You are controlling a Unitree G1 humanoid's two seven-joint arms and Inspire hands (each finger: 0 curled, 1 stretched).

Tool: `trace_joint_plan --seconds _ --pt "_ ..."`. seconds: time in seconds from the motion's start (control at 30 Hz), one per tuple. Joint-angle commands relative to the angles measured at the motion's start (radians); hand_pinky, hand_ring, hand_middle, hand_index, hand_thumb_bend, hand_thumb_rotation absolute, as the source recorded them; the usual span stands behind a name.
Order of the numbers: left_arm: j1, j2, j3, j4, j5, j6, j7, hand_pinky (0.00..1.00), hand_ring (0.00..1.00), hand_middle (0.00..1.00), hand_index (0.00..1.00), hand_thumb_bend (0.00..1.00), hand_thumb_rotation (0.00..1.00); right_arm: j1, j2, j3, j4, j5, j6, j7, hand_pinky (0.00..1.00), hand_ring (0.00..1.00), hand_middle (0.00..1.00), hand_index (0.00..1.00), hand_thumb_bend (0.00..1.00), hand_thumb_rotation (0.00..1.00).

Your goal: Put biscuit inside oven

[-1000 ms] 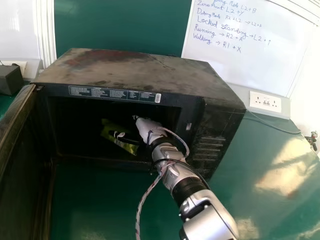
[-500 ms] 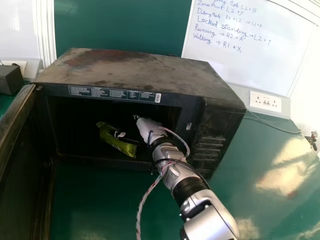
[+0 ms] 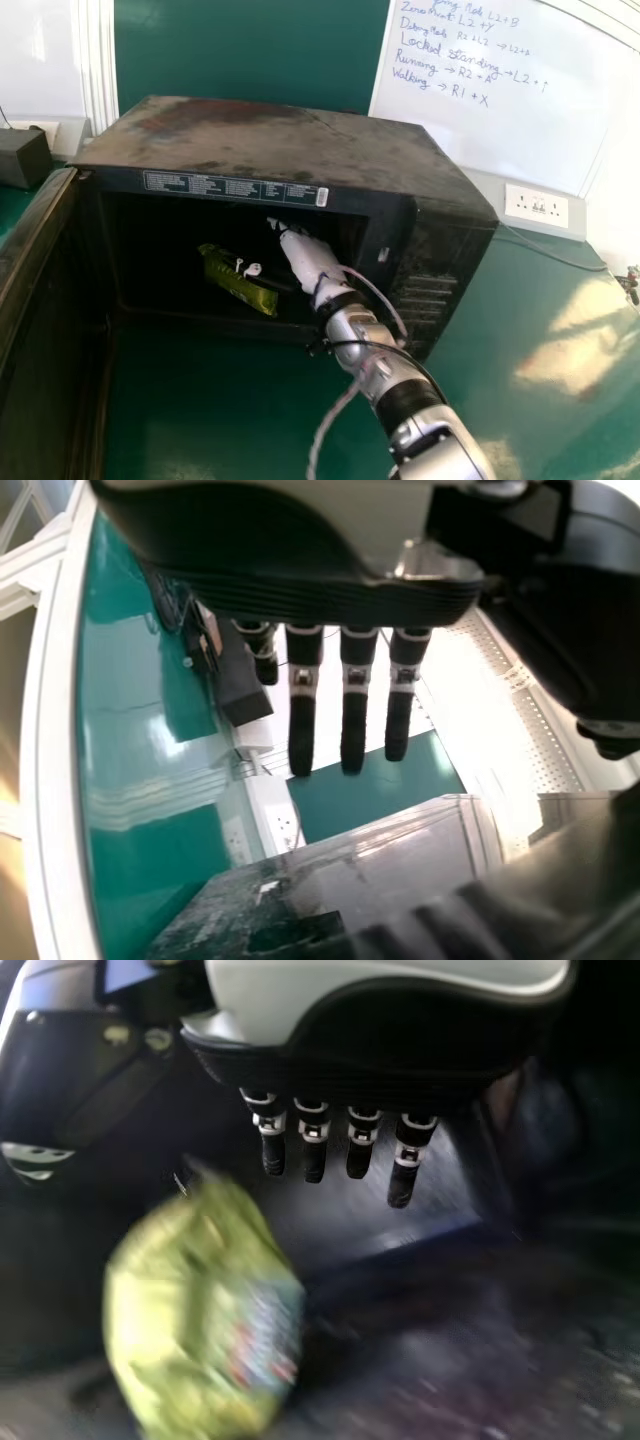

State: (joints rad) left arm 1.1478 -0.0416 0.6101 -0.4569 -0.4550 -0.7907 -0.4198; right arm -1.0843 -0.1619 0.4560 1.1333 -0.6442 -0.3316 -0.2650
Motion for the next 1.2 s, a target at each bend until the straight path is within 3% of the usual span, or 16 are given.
trace_joint_plan --seconds 0.0,0.17,0.33,0.67,0.8,0.93,1.17 --pt "0.002 0.006 -0.005 -0.009 -0.019 0.013 0.004 0.57 0.68 0.77 0.79 0.84 0.74 0.05 -0.053 -0.034 -0.049 0.028 -0.026 -0.03 0.9 1.0 1.0 1.0 1.0 0.84" --pt "-0.003 0.015 -0.008 0.0 -0.026 0.016 -0.002 0.67 0.75 0.79 0.78 0.83 0.7 0.147 -0.102 -0.071 -0.171 0.052 -0.082 -0.023 0.93 1.0 1.0 1.0 1.0 0.84" --pt "-0.003 0.014 -0.01 -0.005 -0.023 0.019 0.001 0.7 0.78 0.8 0.8 0.82 0.7 0.246 -0.132 -0.105 -0.306 0.072 -0.099 0.004 0.94 1.0 1.0 1.0 1.0 0.85" --pt "-0.006 0.018 -0.011 -0.011 -0.024 0.041 0.0 0.7 0.77 0.81 0.81 0.83 0.7 0.407 -0.214 -0.176 -0.566 0.086 -0.125 0.058 0.95 1.0 1.0 1.0 1.0 0.84" --pt "-0.017 0.028 -0.006 0.003 -0.028 0.038 -0.005 0.64 0.74 0.79 0.78 0.85 0.73 0.475 -0.252 -0.209 -0.663 0.072 -0.151 0.052 0.95 1.0 1.0 1.0 1.0 0.84" --pt "-0.014 0.03 -0.007 -0.007 -0.03 0.046 -0.006 0.59 0.71 0.79 0.77 0.87 0.72 0.571 -0.268 -0.255 -0.772 0.115 -0.204 0.067 0.95 1.0 1.0 1.0 1.0 0.84" --pt "-0.015 0.036 -0.004 -0.006 -0.044 0.05 -0.012 0.61 0.72 0.8 0.78 0.85 0.73 0.746 -0.291 -0.334 -0.974 0.219 -0.264 0.148 0.95 1.0 1.0 1.0 1.0 0.83"
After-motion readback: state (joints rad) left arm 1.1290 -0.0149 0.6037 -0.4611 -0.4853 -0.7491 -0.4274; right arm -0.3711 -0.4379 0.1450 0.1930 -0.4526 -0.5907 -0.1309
